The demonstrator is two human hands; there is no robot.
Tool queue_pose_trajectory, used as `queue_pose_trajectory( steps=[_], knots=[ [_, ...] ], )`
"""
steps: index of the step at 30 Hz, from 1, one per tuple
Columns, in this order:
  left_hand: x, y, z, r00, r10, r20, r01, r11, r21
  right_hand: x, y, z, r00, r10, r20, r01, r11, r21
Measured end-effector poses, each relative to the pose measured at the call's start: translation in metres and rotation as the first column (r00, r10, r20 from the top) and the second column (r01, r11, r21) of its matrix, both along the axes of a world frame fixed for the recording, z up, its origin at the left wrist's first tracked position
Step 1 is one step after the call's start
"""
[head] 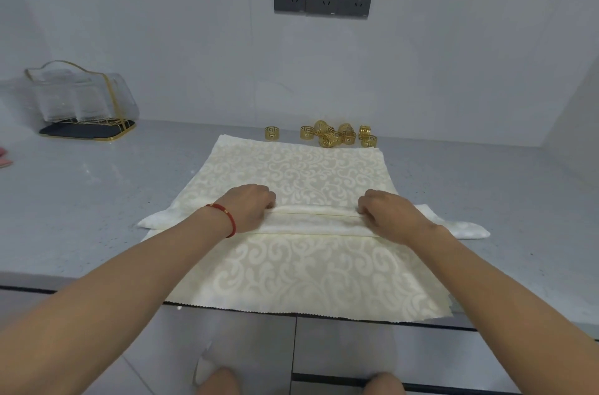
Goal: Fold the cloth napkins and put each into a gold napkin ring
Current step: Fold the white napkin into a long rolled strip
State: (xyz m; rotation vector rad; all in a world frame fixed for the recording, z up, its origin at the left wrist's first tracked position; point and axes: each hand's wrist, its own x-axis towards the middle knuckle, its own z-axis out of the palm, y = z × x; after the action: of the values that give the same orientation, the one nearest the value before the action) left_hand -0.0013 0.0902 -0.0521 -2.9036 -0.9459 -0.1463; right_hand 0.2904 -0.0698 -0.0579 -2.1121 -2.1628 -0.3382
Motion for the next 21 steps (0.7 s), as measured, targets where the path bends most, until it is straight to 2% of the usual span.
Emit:
queue_pose_trajectory(
  steps=[3,5,8,11,15,18,21],
  knots=[
    [-0.004,0.001,-0.003,0.968,0.16,0.192,-0.131,0.978,-0.16,0.005,0.002,-0.002,0.954,-0.111,-0.279,0.127,0.991,0.04],
    [-0.003,-0.001,-0.006,0.956,0.202,0.213,-0.161,0.967,-0.198,0.005,0.004,-0.005,0.943,-0.121,-0.309,0.133,0.991,0.019],
    [0.001,-0.004,-0.009,0.972,0.169,0.163,-0.142,0.976,-0.164,0.001,0.004,-0.007,0.971,-0.119,-0.206,0.124,0.992,0.014],
    [0.002,-0.011,-0.006,0.988,0.127,0.089,-0.128,0.992,0.0,-0.002,0.002,-0.005,0.999,-0.054,-0.001,0.053,0.996,0.074],
    [0.0,-0.025,0.001,1.0,0.011,-0.028,-0.006,0.985,0.175,-0.01,-0.012,-0.004,0.968,0.077,0.24,-0.081,0.997,0.01],
    [-0.006,-0.028,0.005,0.996,-0.059,-0.074,0.066,0.992,0.105,-0.012,-0.022,-0.002,0.947,0.137,0.289,-0.125,0.99,-0.06],
    [-0.014,-0.024,0.004,1.0,-0.006,0.03,0.01,0.992,-0.125,-0.01,-0.024,0.001,0.976,0.065,0.206,-0.049,0.995,-0.083]
  ],
)
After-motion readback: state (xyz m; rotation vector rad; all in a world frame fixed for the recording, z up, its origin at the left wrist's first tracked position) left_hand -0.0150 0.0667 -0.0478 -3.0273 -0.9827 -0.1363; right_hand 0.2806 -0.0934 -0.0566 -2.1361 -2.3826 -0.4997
